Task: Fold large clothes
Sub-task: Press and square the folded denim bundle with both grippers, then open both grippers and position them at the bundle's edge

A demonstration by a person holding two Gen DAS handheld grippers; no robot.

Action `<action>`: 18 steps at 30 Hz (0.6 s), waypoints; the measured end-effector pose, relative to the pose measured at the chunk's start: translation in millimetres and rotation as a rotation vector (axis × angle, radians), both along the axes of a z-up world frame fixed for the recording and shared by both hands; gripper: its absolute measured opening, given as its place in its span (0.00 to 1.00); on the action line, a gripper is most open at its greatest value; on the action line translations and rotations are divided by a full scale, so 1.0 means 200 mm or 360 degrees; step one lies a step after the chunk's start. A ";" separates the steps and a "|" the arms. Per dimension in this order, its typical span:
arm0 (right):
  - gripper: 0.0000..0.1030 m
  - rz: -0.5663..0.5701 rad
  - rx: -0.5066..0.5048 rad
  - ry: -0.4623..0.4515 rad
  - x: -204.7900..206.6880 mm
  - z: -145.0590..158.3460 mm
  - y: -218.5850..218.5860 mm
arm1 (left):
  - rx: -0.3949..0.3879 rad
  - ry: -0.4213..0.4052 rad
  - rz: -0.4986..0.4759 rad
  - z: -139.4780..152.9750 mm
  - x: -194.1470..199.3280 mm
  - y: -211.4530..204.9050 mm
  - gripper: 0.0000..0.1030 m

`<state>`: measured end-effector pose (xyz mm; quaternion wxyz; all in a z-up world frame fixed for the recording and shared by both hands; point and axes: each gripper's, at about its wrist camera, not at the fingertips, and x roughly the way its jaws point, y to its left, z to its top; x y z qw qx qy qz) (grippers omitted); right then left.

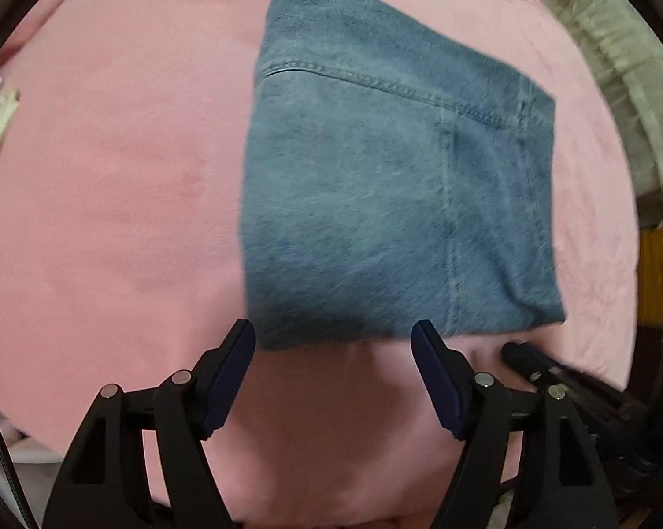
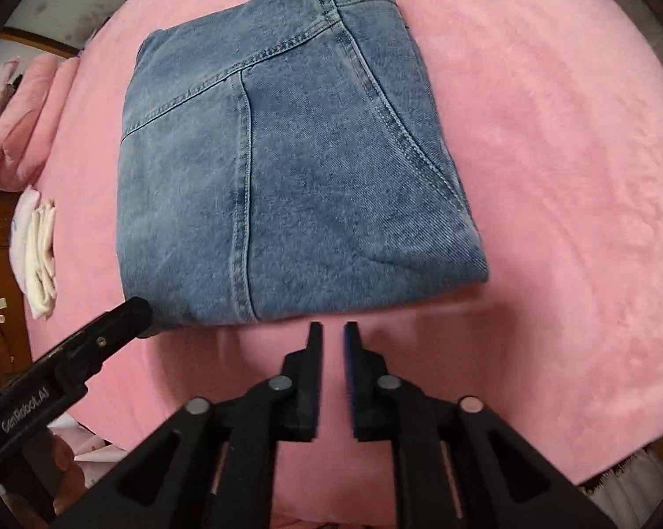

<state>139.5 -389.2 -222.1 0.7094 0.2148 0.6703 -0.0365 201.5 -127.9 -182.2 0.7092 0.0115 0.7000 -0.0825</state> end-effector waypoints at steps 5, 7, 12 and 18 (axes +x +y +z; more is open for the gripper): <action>0.50 -0.0012 -0.0022 -0.0029 0.02 0.11 0.04 | 0.0094 -0.0007 -0.0032 0.06 0.01 0.05 0.84; 0.57 -0.0012 -0.0019 -0.0044 0.04 0.15 0.05 | 0.0044 -0.0006 -0.0029 0.08 0.01 0.06 0.84; 0.66 0.0097 -0.0137 -0.0109 0.09 0.23 0.08 | -0.0049 0.0051 0.0008 0.08 0.02 0.06 0.85; 0.69 0.0122 -0.0142 -0.0093 0.08 0.25 0.08 | -0.0068 0.0057 0.0051 0.08 0.03 0.06 0.85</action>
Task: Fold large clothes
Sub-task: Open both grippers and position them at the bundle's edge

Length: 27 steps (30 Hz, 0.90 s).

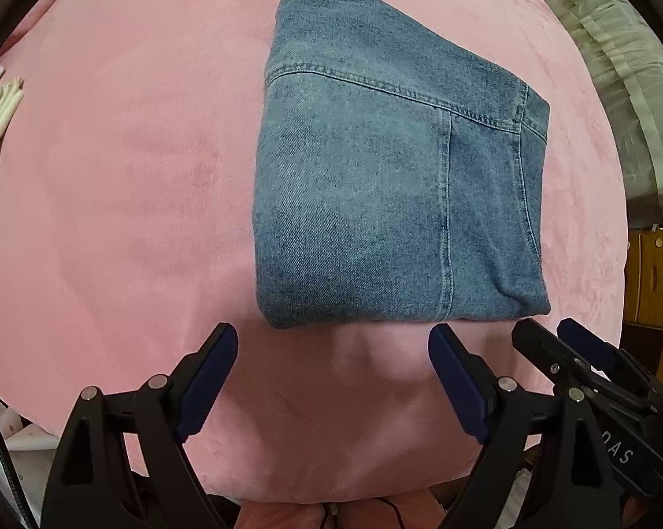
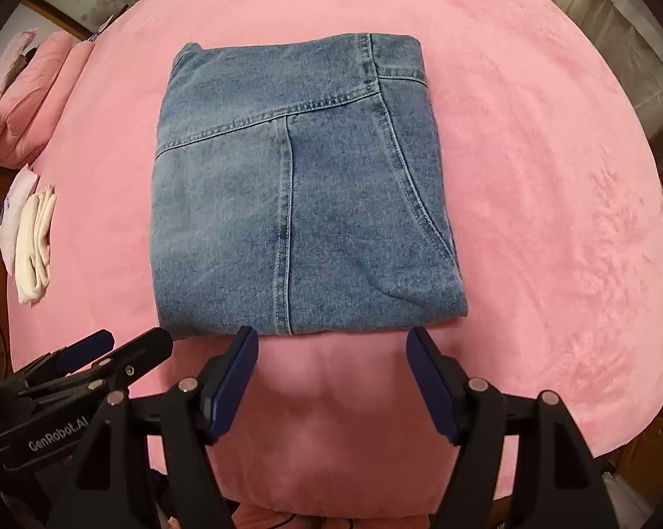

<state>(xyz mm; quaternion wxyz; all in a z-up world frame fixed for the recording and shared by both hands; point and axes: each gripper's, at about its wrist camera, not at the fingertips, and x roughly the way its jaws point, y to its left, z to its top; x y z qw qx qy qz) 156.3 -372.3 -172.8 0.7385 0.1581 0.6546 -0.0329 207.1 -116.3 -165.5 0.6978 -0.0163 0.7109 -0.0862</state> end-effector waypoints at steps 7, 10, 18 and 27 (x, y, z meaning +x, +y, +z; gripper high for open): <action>0.70 0.0009 -0.0014 0.0017 0.01 -0.02 0.01 | 0.0039 -0.0018 -0.0055 0.00 0.00 -0.02 0.85; 0.71 0.0002 -0.0008 0.0028 0.00 -0.04 0.00 | 0.0075 -0.0035 -0.0086 -0.01 0.01 -0.03 0.85; 0.72 -0.0022 0.0025 0.0039 -0.01 -0.05 -0.03 | 0.0079 -0.0035 -0.0101 -0.02 0.02 -0.03 0.85; 0.73 -0.0008 0.0011 0.0017 0.03 -0.06 -0.03 | 0.0066 -0.0041 -0.0075 -0.03 0.03 -0.04 0.85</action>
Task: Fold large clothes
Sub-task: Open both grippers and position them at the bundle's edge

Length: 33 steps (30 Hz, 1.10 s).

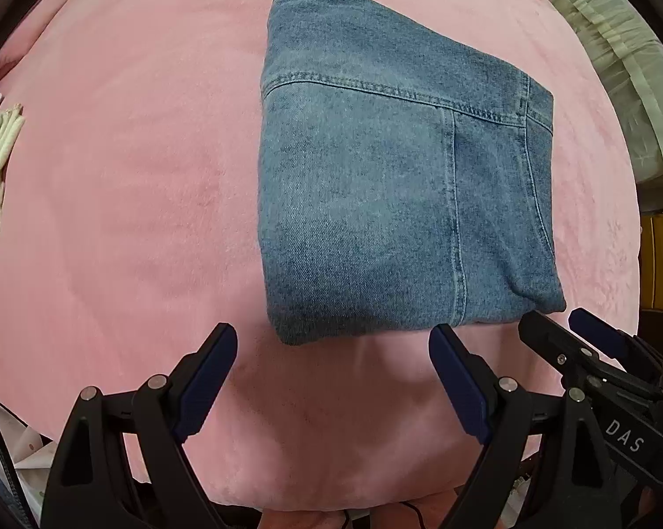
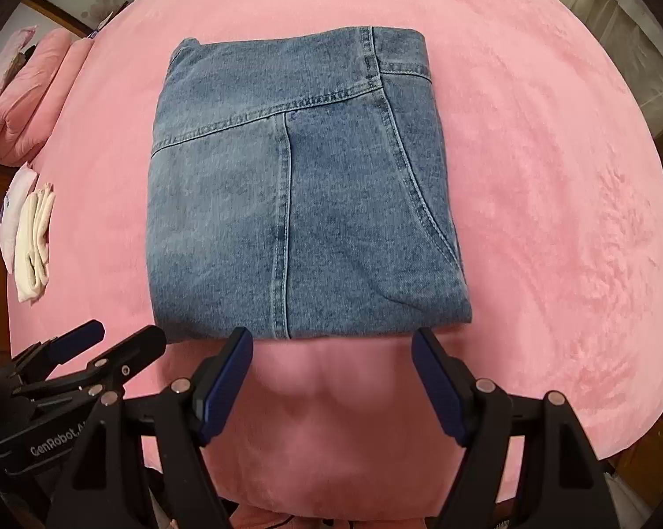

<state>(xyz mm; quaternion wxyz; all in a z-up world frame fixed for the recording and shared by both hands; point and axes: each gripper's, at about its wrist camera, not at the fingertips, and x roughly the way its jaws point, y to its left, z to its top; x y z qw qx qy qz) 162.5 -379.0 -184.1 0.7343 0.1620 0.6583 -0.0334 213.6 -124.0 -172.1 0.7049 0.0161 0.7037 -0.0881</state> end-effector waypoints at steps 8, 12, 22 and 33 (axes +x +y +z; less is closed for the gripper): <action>0.73 0.0002 -0.0036 -0.0043 0.04 0.03 -0.01 | -0.0019 -0.0043 0.0009 0.03 0.02 -0.01 0.85; 0.73 0.0008 -0.0049 -0.0054 0.05 0.04 -0.01 | -0.0018 -0.0059 0.0003 0.04 0.02 -0.02 0.85; 0.73 -0.0001 -0.0068 -0.0117 0.07 0.02 -0.08 | 0.0051 -0.0136 -0.0017 -0.04 0.12 -0.08 0.85; 0.73 -0.0238 0.0278 -0.0040 0.14 -0.34 -0.50 | 0.0227 -0.0178 0.0000 -0.22 0.31 -0.01 0.85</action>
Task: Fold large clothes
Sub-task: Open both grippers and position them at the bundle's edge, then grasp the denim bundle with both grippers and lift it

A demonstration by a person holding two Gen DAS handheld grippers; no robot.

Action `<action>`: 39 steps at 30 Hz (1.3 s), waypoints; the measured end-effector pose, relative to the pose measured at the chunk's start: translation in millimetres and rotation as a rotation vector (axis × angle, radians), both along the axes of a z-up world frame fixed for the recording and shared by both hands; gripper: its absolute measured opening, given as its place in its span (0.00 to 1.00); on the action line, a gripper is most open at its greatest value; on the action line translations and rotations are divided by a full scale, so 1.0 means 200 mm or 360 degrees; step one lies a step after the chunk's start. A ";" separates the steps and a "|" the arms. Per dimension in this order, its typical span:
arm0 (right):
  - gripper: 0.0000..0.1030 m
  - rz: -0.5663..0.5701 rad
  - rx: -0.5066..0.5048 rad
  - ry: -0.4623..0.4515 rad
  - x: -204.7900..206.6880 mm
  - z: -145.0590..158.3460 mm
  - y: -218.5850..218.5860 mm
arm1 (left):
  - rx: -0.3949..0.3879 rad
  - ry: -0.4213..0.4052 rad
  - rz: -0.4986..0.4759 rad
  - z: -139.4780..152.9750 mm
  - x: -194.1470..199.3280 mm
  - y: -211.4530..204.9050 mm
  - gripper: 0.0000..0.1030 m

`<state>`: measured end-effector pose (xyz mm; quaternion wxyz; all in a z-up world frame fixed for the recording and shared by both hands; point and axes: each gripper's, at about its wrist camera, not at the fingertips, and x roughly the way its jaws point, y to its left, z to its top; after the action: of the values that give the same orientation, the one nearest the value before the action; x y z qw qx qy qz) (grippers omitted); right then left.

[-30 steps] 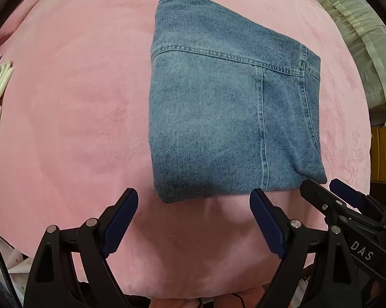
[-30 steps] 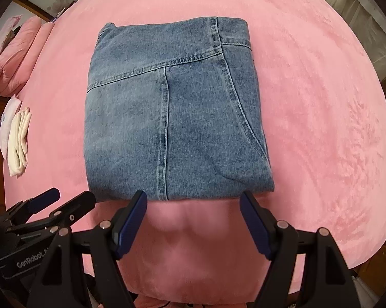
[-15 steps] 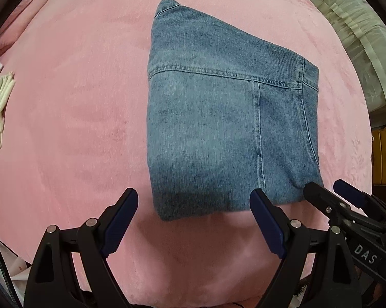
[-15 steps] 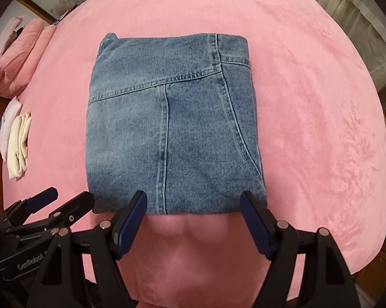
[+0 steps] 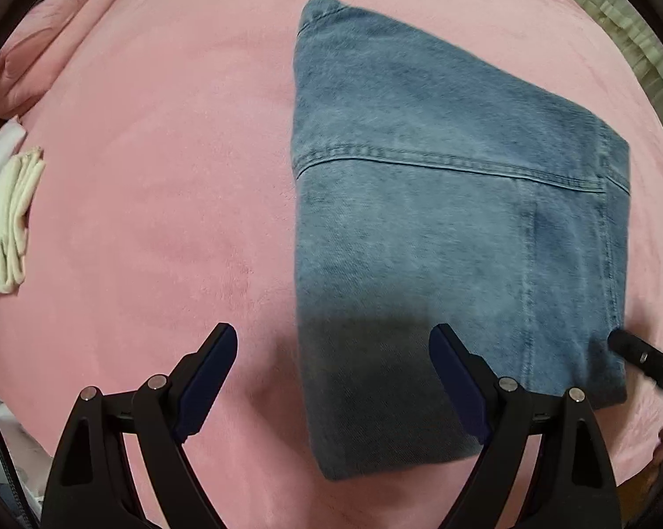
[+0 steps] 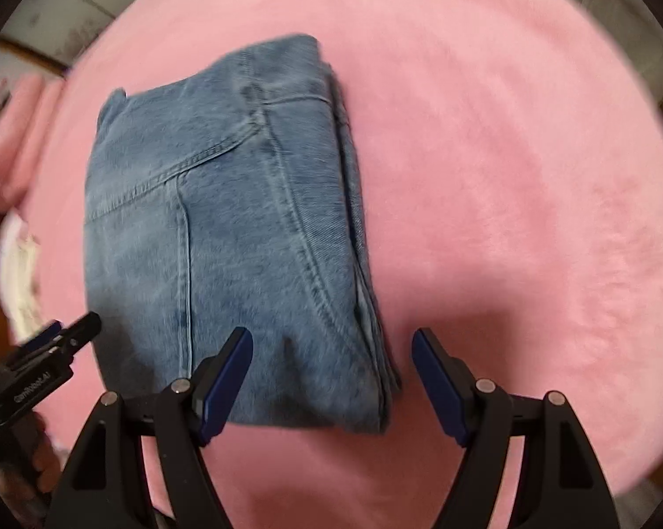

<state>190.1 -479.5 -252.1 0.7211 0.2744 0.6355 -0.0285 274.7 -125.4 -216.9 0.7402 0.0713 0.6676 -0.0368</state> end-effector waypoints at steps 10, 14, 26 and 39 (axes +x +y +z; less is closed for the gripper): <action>0.72 0.0009 0.0399 -0.0342 0.13 -0.18 -0.20 | -0.0438 0.0082 -0.0022 -0.18 0.14 0.19 0.85; 0.48 0.0034 0.0520 -0.0391 0.22 -0.25 -0.21 | -0.0597 0.0086 -0.0005 -0.23 0.23 0.21 0.85; 0.25 -0.0080 0.0670 -0.0411 0.24 -0.33 -0.20 | -0.0740 0.0086 0.0125 -0.35 0.29 0.20 0.84; 0.15 0.0085 0.0511 -0.0680 0.11 0.05 0.06 | -0.0537 -0.0347 0.0106 -0.03 -0.01 0.10 0.42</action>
<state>211.7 -466.8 -243.0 0.7867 0.3681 0.4723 0.1502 272.0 -104.7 -222.1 0.8102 -0.0722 0.5700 -0.1157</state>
